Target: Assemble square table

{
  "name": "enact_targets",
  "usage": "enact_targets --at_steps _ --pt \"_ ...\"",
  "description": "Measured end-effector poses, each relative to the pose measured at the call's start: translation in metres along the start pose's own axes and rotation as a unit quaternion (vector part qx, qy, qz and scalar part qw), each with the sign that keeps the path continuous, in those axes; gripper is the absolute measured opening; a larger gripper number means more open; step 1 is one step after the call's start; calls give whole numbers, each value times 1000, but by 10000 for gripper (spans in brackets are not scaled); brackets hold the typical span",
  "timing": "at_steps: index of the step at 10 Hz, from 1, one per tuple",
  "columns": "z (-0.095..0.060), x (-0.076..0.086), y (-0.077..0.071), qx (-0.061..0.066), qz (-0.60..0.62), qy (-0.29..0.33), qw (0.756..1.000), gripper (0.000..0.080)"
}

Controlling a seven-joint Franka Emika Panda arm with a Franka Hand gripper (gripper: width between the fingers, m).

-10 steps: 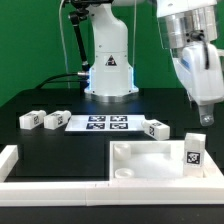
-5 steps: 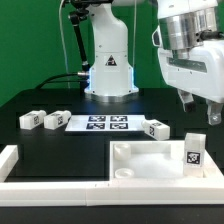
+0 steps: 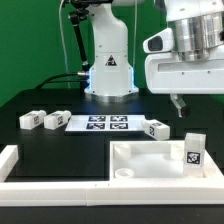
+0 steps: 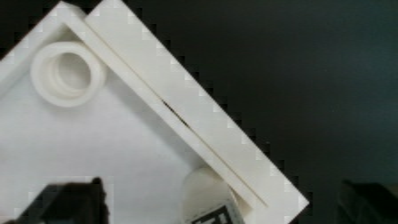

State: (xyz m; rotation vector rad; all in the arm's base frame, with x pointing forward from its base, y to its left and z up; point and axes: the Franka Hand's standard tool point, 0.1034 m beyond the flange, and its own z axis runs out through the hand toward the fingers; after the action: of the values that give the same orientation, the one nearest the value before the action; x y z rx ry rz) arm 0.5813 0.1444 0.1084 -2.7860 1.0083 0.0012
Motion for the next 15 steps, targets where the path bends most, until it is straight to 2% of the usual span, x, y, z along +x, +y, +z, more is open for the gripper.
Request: enact_targets --at_steps 5,6,7,10,13,15 --pt "1 2 2 -2 -164 1 987 649" --pt "7 -5 4 -4 -187 -3 982 649" --pt "11 -11 8 -12 -241 -8 971 649" --pt "19 -35 33 -54 -396 -8 917 649" --pt "19 -32 35 -54 -466 -12 883 649" --pt "20 -32 36 -55 -473 -17 879 649"
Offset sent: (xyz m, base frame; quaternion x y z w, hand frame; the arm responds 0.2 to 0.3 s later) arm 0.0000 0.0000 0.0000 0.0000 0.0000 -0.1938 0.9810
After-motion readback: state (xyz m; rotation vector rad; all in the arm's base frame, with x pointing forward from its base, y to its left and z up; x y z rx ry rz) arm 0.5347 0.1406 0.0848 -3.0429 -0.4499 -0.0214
